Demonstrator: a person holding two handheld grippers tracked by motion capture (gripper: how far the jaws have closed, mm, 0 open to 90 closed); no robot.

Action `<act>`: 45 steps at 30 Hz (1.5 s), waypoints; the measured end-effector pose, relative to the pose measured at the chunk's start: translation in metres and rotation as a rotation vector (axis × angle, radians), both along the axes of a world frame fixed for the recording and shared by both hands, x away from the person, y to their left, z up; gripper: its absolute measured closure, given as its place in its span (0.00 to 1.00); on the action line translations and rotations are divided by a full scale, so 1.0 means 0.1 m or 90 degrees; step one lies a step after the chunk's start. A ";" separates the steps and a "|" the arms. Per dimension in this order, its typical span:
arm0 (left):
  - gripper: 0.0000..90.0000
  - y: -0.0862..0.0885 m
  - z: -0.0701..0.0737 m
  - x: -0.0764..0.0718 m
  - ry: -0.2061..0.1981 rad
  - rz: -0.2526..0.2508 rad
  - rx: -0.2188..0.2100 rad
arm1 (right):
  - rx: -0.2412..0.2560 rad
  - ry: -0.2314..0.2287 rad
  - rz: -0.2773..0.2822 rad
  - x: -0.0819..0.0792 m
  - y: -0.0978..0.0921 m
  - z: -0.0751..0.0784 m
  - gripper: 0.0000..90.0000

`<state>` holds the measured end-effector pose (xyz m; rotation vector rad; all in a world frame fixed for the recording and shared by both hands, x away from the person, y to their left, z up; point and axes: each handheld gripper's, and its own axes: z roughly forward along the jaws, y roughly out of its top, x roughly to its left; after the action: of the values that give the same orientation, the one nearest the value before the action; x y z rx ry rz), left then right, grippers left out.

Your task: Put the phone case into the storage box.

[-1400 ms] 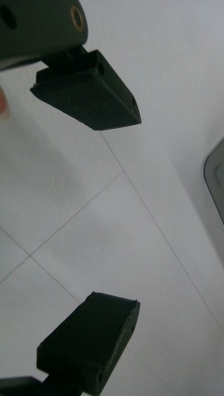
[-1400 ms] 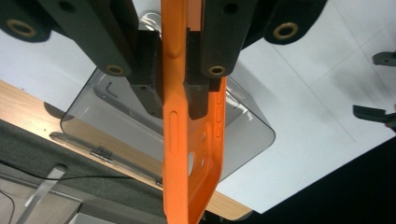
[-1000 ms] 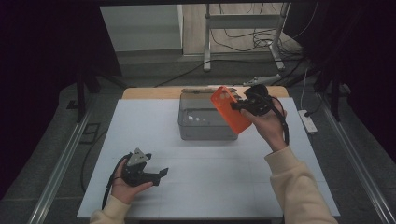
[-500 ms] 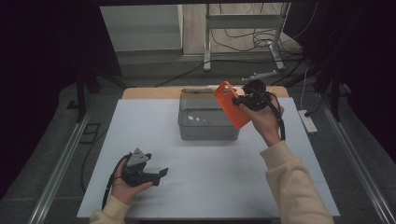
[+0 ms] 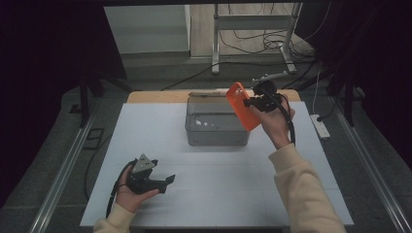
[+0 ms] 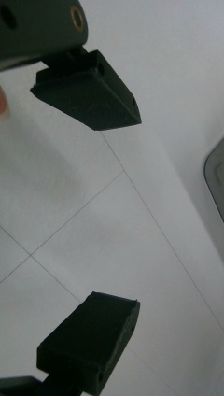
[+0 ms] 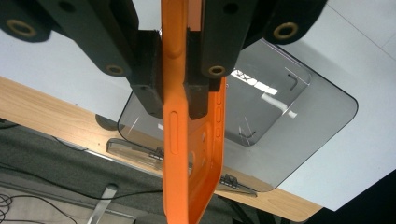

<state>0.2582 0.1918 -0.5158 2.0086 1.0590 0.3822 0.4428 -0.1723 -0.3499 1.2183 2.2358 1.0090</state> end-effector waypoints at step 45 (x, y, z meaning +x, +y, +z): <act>0.12 0.00 0.00 0.00 0.001 -0.001 -0.003 | -0.055 0.044 -0.099 0.35 0.16 -0.15 0.88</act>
<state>0.2581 0.1920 -0.5162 2.0052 1.0579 0.3770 0.4780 -0.1562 -0.3652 1.3831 2.1734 0.8150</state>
